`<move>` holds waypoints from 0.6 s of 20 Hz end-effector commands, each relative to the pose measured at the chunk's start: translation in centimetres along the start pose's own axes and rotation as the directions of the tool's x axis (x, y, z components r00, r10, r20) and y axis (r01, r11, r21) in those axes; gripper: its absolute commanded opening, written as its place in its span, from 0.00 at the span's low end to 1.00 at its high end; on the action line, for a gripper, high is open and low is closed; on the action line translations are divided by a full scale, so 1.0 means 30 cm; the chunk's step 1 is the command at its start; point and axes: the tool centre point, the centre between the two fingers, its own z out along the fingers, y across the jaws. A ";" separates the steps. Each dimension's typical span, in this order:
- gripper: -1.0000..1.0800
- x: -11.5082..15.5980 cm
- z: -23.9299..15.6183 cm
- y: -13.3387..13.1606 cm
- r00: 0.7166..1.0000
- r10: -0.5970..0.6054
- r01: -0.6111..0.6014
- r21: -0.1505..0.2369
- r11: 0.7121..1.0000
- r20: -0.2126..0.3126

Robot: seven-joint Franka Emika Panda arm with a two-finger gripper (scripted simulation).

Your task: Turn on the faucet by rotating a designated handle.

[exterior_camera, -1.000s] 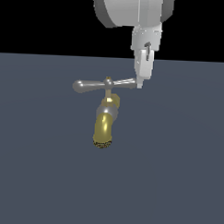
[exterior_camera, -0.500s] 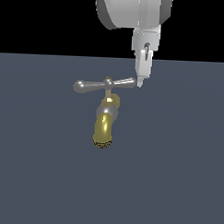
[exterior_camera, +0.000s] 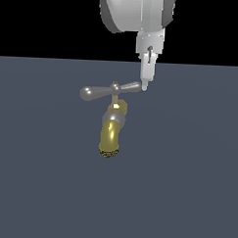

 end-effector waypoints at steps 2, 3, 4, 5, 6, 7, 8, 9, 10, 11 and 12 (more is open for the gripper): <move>0.00 0.099 0.000 0.034 0.999 -0.031 0.031 -0.003 1.000 -0.009; 0.00 0.106 0.000 0.042 0.999 -0.031 0.031 -0.003 1.000 -0.009; 0.00 0.113 0.000 0.050 0.999 -0.031 0.031 -0.003 1.000 -0.009; 0.00 0.120 -0.001 0.058 0.999 -0.032 0.032 -0.004 0.999 -0.009; 0.00 0.126 -0.001 0.066 0.999 -0.032 0.032 -0.004 0.999 -0.009; 0.00 0.132 0.000 0.074 0.999 -0.032 0.032 -0.004 0.999 -0.009; 0.00 0.139 0.000 0.082 0.999 -0.032 0.032 -0.004 0.999 -0.009; 0.00 0.145 0.000 0.090 0.999 -0.032 0.032 -0.004 0.999 -0.009; 0.00 0.152 -0.001 0.097 0.999 -0.032 0.032 -0.005 0.999 -0.008; 0.00 0.158 -0.001 0.105 0.999 -0.032 0.032 -0.005 0.999 -0.008; 0.00 0.158 -0.001 0.105 0.999 -0.032 0.032 -0.005 0.999 -0.008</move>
